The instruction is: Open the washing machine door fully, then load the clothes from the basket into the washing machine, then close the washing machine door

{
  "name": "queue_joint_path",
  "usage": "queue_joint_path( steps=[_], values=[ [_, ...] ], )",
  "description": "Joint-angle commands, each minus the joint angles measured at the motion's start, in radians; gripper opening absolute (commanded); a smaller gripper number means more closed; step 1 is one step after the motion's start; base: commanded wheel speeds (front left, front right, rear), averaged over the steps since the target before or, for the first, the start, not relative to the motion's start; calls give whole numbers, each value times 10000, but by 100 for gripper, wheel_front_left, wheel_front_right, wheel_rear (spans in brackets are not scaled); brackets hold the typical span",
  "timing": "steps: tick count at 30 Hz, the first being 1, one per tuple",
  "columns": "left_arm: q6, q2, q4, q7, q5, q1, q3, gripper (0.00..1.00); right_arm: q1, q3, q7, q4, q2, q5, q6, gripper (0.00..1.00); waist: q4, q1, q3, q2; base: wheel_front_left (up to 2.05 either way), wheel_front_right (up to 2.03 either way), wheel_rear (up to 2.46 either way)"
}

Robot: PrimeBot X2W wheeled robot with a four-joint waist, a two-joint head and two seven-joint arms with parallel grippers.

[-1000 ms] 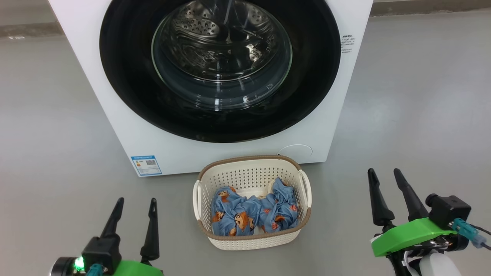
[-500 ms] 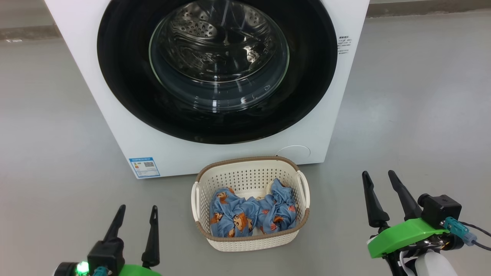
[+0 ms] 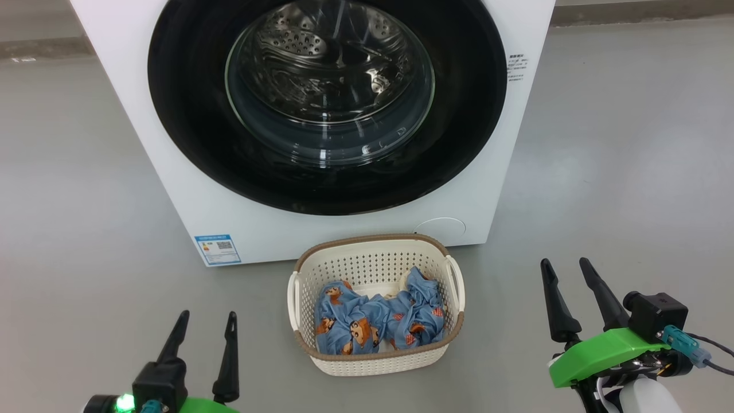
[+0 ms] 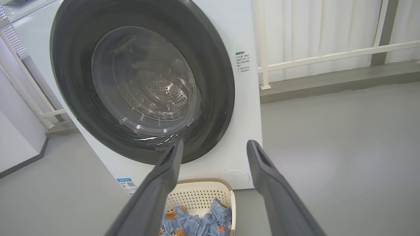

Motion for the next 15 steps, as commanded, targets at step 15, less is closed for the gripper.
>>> queue_joint_path(
  steps=[15],
  values=[
    [-71,62,-46,-65,0,-455,340,100,-400,234,-120,-102,-39,28,16,100,50,0,7,0,0,0,0]
  ],
)
